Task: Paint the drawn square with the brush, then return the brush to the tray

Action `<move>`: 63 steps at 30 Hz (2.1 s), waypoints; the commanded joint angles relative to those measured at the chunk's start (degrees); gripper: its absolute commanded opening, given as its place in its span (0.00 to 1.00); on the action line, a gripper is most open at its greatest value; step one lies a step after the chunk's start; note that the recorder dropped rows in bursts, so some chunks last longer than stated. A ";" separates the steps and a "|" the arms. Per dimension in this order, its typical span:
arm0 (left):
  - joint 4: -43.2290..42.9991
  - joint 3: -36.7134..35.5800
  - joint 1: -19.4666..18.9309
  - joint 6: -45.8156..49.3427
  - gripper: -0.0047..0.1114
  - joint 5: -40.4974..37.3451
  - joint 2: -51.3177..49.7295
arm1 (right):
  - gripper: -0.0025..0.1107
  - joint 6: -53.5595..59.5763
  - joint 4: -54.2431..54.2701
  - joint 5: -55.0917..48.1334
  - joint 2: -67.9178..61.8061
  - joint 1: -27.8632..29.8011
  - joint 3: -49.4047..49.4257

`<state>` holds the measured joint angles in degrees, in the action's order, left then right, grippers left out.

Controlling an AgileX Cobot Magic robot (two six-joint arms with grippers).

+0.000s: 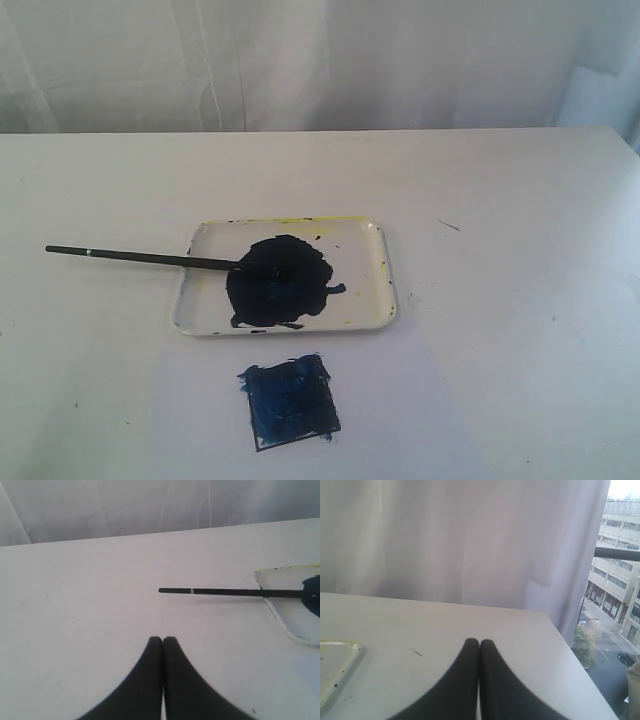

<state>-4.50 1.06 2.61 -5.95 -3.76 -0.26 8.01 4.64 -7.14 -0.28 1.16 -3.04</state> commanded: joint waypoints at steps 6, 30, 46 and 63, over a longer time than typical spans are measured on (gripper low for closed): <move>-0.33 -1.06 -0.04 1.69 0.04 -0.58 0.26 | 0.02 -0.33 -0.68 -2.80 0.28 -0.09 3.04; -0.23 -1.06 -0.04 -2.87 0.04 -0.76 0.26 | 0.02 -0.49 -0.67 -3.01 0.28 -0.09 3.04; -0.23 -1.06 -0.04 -2.87 0.04 -0.76 0.26 | 0.02 -0.49 -0.57 -3.01 0.28 -0.09 3.04; -0.23 -1.06 -0.04 -2.87 0.04 -0.76 0.26 | 0.02 -0.49 -0.57 -3.01 0.28 -0.09 3.04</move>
<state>-4.73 0.26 2.61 -8.38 -4.27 -0.26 7.90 4.19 -10.39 -0.28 1.16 -0.30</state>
